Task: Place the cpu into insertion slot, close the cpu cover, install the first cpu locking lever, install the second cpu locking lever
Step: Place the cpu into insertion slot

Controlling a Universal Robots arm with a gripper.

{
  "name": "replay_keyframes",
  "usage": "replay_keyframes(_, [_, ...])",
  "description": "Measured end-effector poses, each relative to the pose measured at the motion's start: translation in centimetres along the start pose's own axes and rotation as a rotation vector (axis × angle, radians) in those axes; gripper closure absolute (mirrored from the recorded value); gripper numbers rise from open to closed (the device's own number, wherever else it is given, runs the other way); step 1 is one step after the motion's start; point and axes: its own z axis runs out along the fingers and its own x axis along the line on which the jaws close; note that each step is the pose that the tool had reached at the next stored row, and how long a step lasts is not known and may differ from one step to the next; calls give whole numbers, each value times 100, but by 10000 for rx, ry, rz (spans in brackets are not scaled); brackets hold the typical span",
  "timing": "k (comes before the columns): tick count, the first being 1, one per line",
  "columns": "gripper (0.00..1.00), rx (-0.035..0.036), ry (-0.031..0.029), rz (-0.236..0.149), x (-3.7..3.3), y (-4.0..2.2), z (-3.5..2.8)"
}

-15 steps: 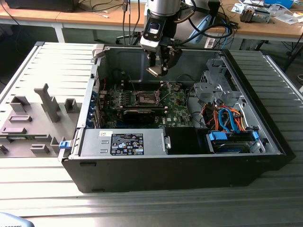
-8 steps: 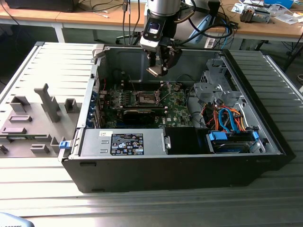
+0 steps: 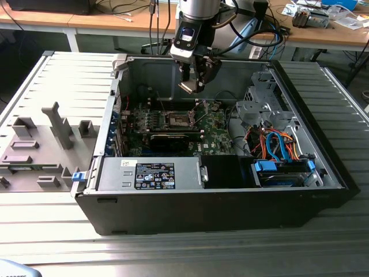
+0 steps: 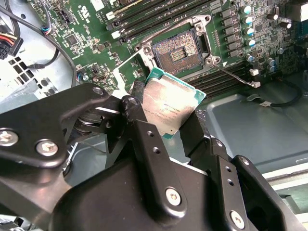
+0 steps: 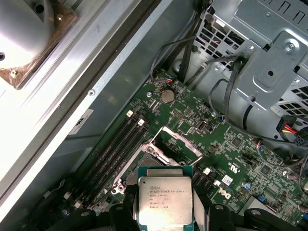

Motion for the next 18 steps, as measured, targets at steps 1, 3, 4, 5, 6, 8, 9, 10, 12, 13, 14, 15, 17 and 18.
replay_keyframes(1, [45,-1,0,7,0,0,0])
replay_keyframes(3, [45,-2,-1,19,0,0,1])
replay_keyframes(4, [45,-1,-1,26,0,0,1])
replay_keyframes(5, [45,-1,-1,31,0,0,1])
replay_keyframes(6, [45,-1,-2,37,0,0,1])
replay_keyframes(8, [45,-1,-2,50,0,0,1])
replay_keyframes(9, [45,-2,-3,61,0,0,1])
replay_keyframes(10, [45,-2,-3,66,0,0,1])
replay_keyframes(12, [45,-2,-4,80,0,0,1])
replay_keyframes(13, [45,-3,-4,86,0,0,1])
replay_keyframes(14, [45,-3,-5,95,0,0,1])
replay_keyframes(15, [45,-3,-5,101,0,0,1])
replay_keyframes(17, [45,-3,-5,114,0,0,1])
replay_keyframes(18, [45,-3,-6,119,0,0,1])
